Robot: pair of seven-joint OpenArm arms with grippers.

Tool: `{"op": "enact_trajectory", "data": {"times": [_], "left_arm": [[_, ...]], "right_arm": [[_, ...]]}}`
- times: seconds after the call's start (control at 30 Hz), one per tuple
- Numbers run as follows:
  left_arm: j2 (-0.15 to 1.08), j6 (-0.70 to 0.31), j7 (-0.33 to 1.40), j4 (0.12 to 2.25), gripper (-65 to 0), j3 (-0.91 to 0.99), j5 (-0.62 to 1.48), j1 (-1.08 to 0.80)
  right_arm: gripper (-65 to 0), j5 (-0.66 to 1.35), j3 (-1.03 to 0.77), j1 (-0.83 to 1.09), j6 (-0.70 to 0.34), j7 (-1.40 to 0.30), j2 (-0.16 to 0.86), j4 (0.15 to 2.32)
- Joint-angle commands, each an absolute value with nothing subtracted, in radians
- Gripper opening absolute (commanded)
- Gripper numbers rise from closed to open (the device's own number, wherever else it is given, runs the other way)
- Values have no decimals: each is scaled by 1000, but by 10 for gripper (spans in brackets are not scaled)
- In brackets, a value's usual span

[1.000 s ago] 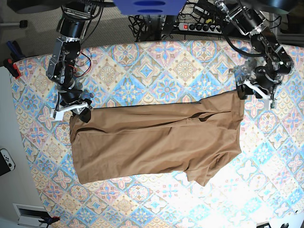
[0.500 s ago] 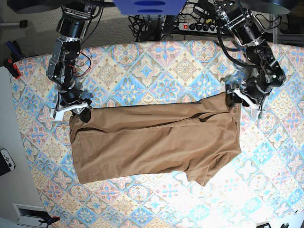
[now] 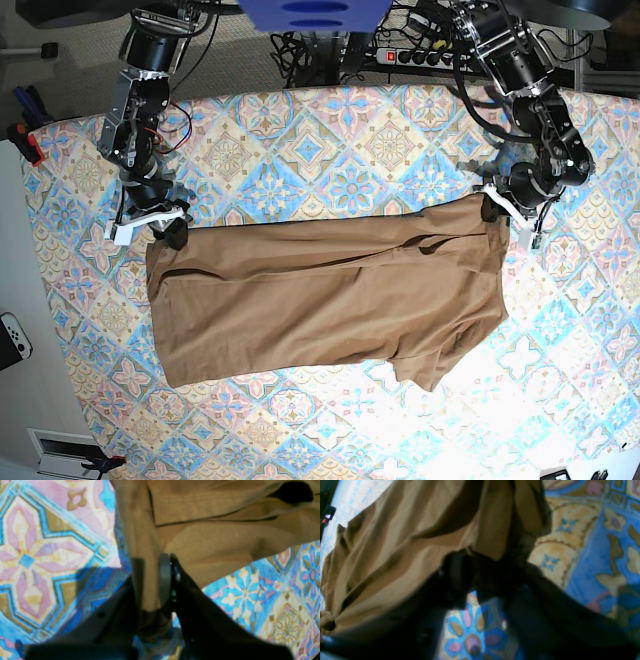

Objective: Layout the t-shirt on the table in an organized manner, then fold the t-shirt properly
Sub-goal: 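Shift the left gripper outward along the shoulder edge and regrip, then drag the t-shirt by its shoulder edge with both grippers toward the robot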

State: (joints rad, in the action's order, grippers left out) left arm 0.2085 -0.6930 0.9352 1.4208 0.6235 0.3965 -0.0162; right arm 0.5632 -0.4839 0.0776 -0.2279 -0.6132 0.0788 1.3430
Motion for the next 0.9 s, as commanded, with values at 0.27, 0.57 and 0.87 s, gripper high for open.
{"op": "enact_trajectory", "data": {"times": [0.27, 0.57, 0.87], "left_arm": [[222, -698, 943, 1434, -650, 621, 404, -84], [275, -698, 943, 1434, -650, 625, 406, -159], [317, -698, 943, 1435, -650, 622, 407, -229]], "right_arm": [[-650, 562, -487, 70, -236, -734, 88, 1359], [-650, 564, -492, 105, -236, -743, 131, 1434], [-650, 567, -544, 173, -236, -745, 136, 1486]]}}
